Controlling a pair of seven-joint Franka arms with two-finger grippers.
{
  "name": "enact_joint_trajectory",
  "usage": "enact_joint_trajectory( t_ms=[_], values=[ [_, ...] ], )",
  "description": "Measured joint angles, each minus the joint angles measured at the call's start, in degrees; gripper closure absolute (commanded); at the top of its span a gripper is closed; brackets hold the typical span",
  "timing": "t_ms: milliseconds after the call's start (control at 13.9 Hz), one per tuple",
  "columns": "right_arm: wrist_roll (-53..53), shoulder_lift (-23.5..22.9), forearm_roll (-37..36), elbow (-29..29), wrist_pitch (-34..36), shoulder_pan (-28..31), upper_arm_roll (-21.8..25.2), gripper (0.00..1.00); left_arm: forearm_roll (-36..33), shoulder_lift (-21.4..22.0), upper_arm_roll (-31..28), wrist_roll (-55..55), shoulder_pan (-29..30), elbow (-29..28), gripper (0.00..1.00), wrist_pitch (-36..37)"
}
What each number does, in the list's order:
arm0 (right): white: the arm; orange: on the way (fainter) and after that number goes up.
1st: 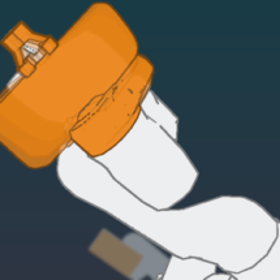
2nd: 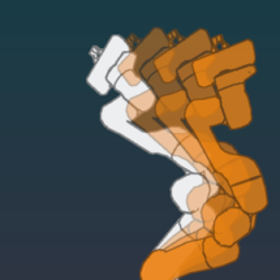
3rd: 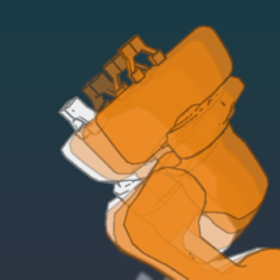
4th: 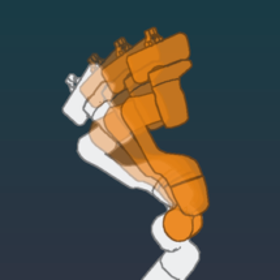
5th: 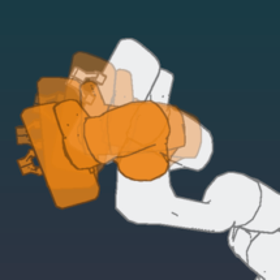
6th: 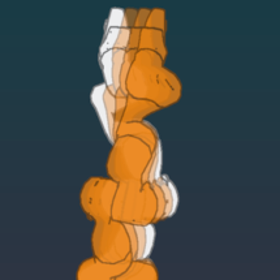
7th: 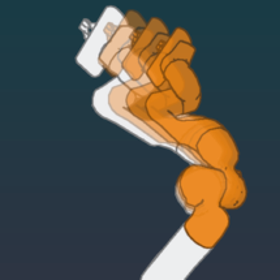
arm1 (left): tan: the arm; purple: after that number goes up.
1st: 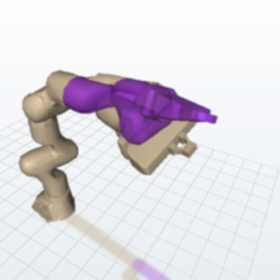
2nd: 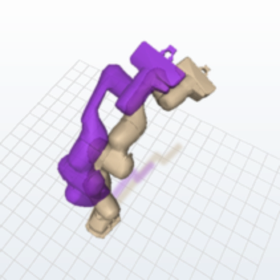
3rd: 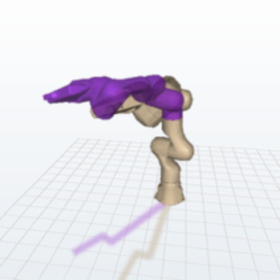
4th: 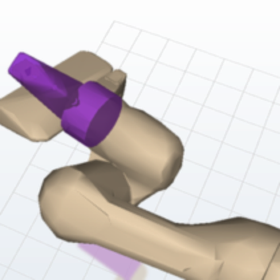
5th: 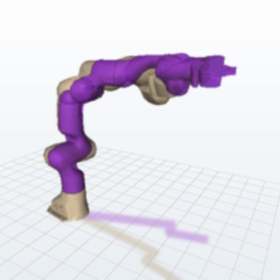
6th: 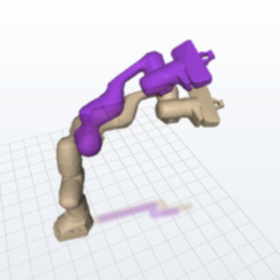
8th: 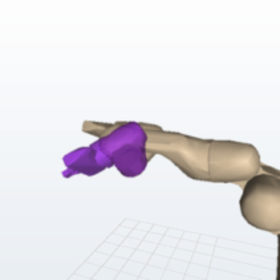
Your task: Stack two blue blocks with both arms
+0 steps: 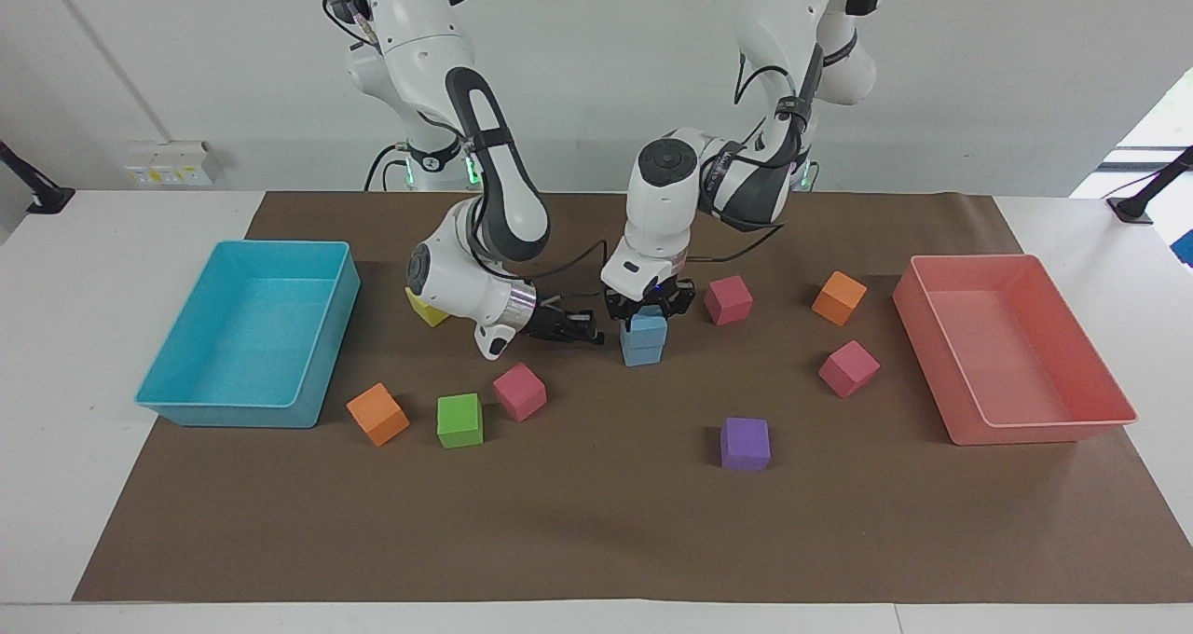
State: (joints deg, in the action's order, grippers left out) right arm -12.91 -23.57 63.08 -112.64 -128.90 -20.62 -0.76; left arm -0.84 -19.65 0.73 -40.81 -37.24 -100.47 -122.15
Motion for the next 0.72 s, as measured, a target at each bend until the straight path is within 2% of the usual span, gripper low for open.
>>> enact_joint_trajectory(
  t_ms=[72,144,216,288,720],
  values=[
    [0.0,0.0,0.0,0.0,0.0,0.0,0.0,1.0,0.0,0.0,0.0,0.0,0.0,0.0,0.71,0.0],
    [0.0,0.0,0.0,0.0,0.0,0.0,0.0,1.0,0.0,0.0,0.0,0.0,0.0,0.0,0.56,0.0],
    [0.0,0.0,0.0,0.0,0.0,0.0,0.0,1.0,0.0,0.0,0.0,0.0,0.0,0.0,0.25,0.0],
    [0.0,0.0,0.0,0.0,0.0,0.0,0.0,1.0,0.0,0.0,0.0,0.0,0.0,0.0,0.0,0.0],
    [0.0,0.0,0.0,0.0,0.0,0.0,0.0,1.0,0.0,0.0,0.0,0.0,0.0,0.0,0.0,0.0]
  ],
)
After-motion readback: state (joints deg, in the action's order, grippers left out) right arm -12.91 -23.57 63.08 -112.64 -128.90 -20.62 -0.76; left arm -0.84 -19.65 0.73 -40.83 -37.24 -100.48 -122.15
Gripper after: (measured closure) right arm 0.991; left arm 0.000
